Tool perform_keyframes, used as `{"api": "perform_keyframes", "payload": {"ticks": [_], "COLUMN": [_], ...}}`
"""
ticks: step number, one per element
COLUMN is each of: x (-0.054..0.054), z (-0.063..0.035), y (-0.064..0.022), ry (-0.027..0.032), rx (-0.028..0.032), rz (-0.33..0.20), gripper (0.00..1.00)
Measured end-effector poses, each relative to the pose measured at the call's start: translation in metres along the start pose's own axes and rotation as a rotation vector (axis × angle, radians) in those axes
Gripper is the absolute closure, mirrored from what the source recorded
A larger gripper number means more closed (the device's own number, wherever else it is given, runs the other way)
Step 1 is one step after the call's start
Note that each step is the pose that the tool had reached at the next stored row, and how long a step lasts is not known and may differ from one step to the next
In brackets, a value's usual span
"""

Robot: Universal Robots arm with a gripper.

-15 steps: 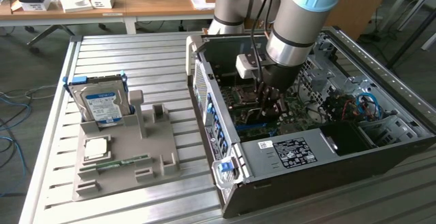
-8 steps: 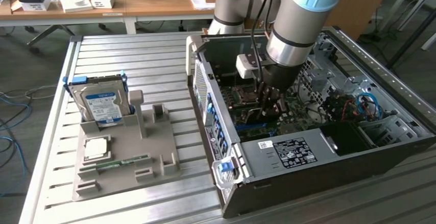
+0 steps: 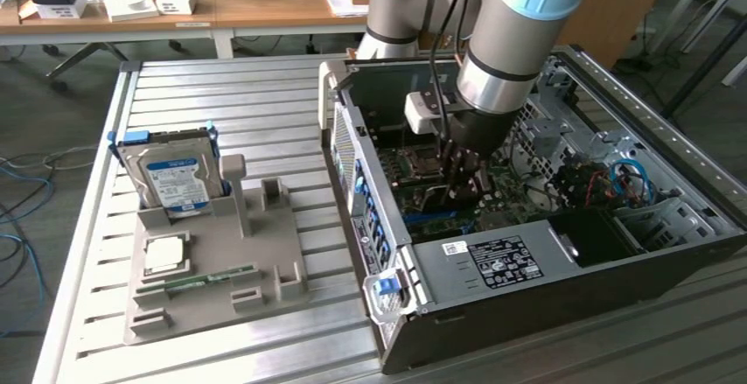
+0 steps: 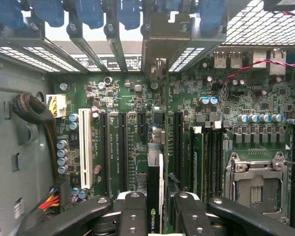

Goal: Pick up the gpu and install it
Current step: 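Insert the gpu into the slot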

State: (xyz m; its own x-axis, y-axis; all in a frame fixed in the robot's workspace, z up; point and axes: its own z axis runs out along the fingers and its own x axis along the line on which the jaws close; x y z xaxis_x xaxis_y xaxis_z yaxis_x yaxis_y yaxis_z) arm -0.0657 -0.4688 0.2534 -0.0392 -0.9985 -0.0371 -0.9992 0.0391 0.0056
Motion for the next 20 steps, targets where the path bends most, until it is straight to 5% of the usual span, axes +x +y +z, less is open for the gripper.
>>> {"api": "perform_keyframes", "payload": {"ticks": [3, 6, 20], "x": [0.0, 0.0001, 0.0001], "z": [0.0001, 0.0001, 0.0002], "y": [0.0001, 0.0001, 0.0026], "ry": [0.0029, 0.0151, 0.0109], "rx": [0.0002, 0.0006, 0.0005], "rz": [0.001, 0.001, 0.001], "gripper": [0.74, 0.74, 0.74]}}
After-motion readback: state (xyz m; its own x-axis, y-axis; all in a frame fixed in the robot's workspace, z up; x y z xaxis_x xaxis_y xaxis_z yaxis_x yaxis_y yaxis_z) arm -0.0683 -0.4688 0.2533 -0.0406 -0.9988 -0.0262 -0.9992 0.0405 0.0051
